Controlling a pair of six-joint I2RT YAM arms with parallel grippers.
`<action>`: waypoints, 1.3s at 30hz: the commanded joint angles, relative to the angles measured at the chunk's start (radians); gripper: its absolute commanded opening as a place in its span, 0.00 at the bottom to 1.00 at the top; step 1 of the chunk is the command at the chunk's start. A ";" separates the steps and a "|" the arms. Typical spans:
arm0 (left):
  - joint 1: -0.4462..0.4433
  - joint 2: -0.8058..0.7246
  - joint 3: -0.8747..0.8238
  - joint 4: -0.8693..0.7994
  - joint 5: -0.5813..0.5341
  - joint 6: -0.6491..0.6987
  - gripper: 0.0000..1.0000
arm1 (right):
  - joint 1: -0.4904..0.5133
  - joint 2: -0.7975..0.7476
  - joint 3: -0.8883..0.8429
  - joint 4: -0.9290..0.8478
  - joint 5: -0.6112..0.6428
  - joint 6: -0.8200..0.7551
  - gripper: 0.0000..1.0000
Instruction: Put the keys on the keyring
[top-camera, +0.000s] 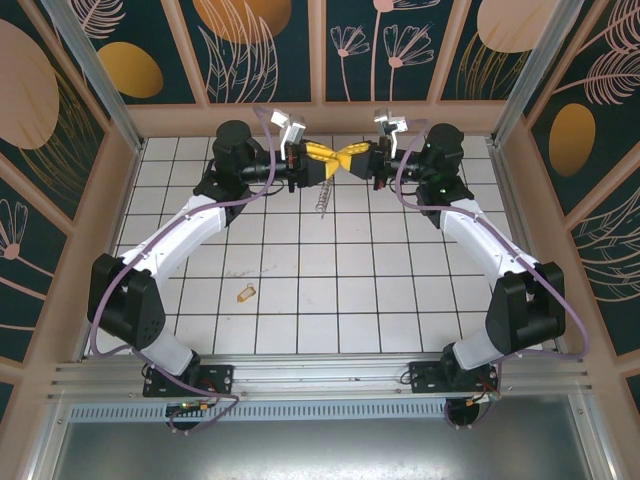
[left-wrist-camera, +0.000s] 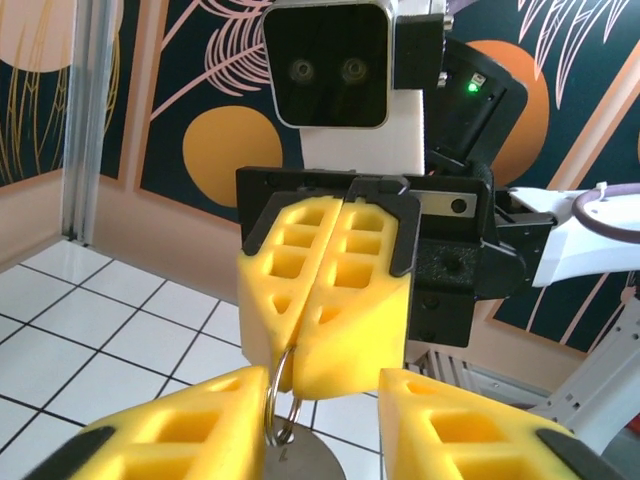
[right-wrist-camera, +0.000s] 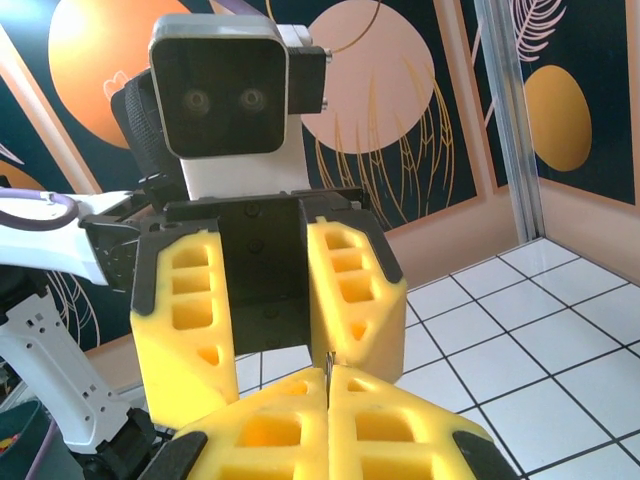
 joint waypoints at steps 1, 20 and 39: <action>0.008 0.009 0.015 0.066 0.041 -0.018 0.27 | 0.008 -0.014 0.021 0.020 -0.022 -0.031 0.00; 0.008 0.019 0.006 0.052 0.098 -0.010 0.18 | 0.001 0.000 0.021 0.042 -0.004 -0.019 0.00; 0.008 -0.080 -0.119 0.193 -0.066 0.100 0.00 | -0.102 -0.119 -0.142 0.205 0.256 0.211 0.51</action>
